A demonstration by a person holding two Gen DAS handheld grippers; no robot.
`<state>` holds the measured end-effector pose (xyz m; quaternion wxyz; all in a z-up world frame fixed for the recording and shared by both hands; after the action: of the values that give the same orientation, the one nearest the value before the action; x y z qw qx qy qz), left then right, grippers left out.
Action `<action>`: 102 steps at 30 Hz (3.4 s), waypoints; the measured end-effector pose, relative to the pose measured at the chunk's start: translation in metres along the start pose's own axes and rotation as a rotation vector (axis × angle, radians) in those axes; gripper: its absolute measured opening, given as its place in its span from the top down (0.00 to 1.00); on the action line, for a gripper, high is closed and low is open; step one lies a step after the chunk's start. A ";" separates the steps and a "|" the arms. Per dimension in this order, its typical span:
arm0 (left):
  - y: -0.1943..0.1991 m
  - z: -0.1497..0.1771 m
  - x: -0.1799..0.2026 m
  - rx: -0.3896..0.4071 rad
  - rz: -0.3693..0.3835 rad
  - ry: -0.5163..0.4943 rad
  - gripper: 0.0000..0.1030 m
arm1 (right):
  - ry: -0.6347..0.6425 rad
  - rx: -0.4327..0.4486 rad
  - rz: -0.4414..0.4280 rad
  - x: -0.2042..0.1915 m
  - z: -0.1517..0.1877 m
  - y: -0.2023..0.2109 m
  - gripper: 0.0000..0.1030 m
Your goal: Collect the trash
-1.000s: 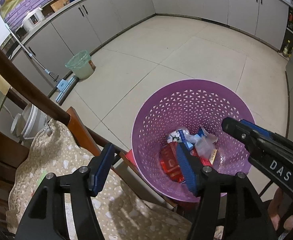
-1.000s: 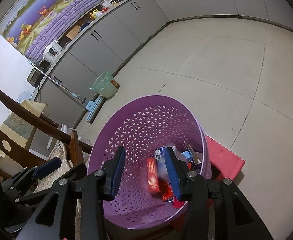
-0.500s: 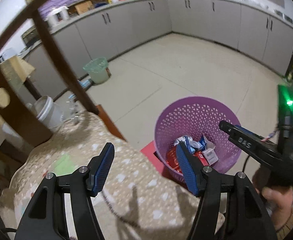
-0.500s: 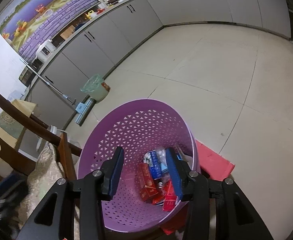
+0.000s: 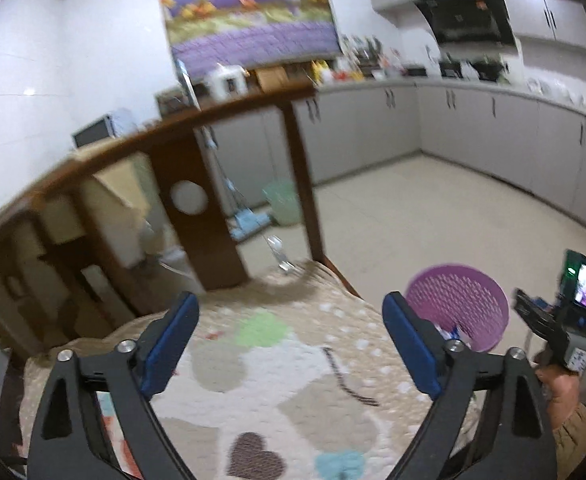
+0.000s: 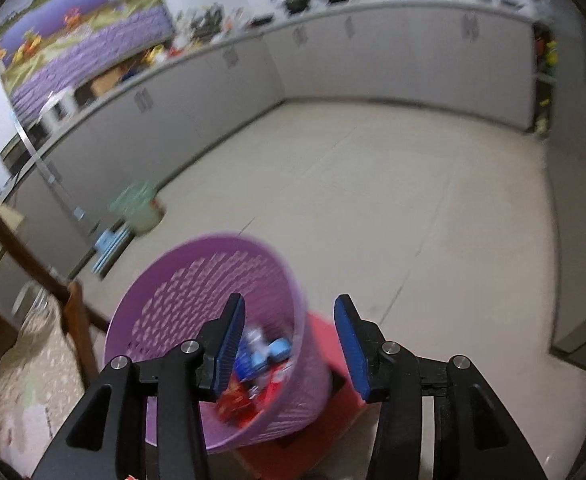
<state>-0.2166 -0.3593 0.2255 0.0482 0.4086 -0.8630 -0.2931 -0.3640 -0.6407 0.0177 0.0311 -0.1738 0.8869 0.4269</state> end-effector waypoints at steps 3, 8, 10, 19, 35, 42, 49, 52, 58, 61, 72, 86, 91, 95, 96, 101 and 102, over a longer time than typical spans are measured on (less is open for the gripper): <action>0.036 0.000 -0.022 0.090 -0.057 0.000 0.03 | -0.023 0.096 0.056 0.016 0.003 0.044 0.52; 0.086 0.003 -0.041 0.197 -0.037 0.047 0.00 | 0.107 0.153 0.031 0.007 0.013 0.115 0.42; 0.104 0.006 -0.045 0.218 -0.007 0.079 0.00 | 0.154 0.161 -0.001 -0.002 0.013 0.139 0.38; 0.133 0.037 -0.046 0.147 0.061 0.155 0.00 | 0.312 0.191 -0.171 -0.048 0.041 0.255 0.29; 0.149 0.067 -0.067 0.106 -0.001 0.226 0.00 | 0.429 0.157 -0.120 -0.074 0.082 0.285 0.26; 0.123 0.079 -0.054 -0.006 0.032 0.217 0.00 | 0.432 0.171 -0.106 -0.070 0.082 0.287 0.24; 0.112 0.083 -0.036 -0.061 0.085 0.175 0.00 | 0.455 0.147 -0.103 -0.073 0.087 0.279 0.24; 0.110 0.083 -0.035 -0.074 0.092 0.173 0.00 | 0.454 0.133 -0.102 -0.072 0.088 0.276 0.23; 0.099 0.089 -0.034 -0.130 0.107 0.189 0.00 | 0.465 0.105 -0.102 -0.074 0.092 0.269 0.23; 0.096 0.091 -0.033 -0.149 0.108 0.190 0.00 | 0.465 0.103 -0.100 -0.074 0.091 0.268 0.23; 0.090 0.094 -0.035 -0.185 0.108 0.204 0.00 | 0.462 0.073 -0.092 -0.075 0.094 0.261 0.23; 0.087 0.098 -0.036 -0.199 0.111 0.216 0.00 | 0.470 0.058 -0.087 -0.076 0.096 0.258 0.22; 0.083 0.101 -0.038 -0.224 0.119 0.233 0.00 | 0.470 0.055 -0.086 -0.076 0.097 0.258 0.22; 0.083 0.102 -0.038 -0.230 0.120 0.237 0.00 | 0.471 0.050 -0.086 -0.076 0.097 0.256 0.22; 0.083 0.102 -0.038 -0.232 0.121 0.237 0.00 | 0.472 0.050 -0.086 -0.076 0.097 0.256 0.22; 0.082 0.103 -0.037 -0.241 0.124 0.237 0.00 | 0.471 0.049 -0.086 -0.076 0.097 0.256 0.22; 0.082 0.103 -0.037 -0.242 0.123 0.238 0.00 | 0.470 0.048 -0.086 -0.075 0.097 0.255 0.22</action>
<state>-0.2805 -0.2438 0.1911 0.2166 0.3781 -0.8331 -0.3408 -0.3880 -0.3983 0.1623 -0.1539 -0.3053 0.8713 0.3520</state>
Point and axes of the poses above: each gripper's, at about its wrist camera, not at the fingertips, and y roughly against the way its jaws point, x to its right, z to its underside, the point moved 3 cm from there along -y, roughly the way its jaws point, and after that the axes turned 6 degrees about z, right-handed, at the moved point
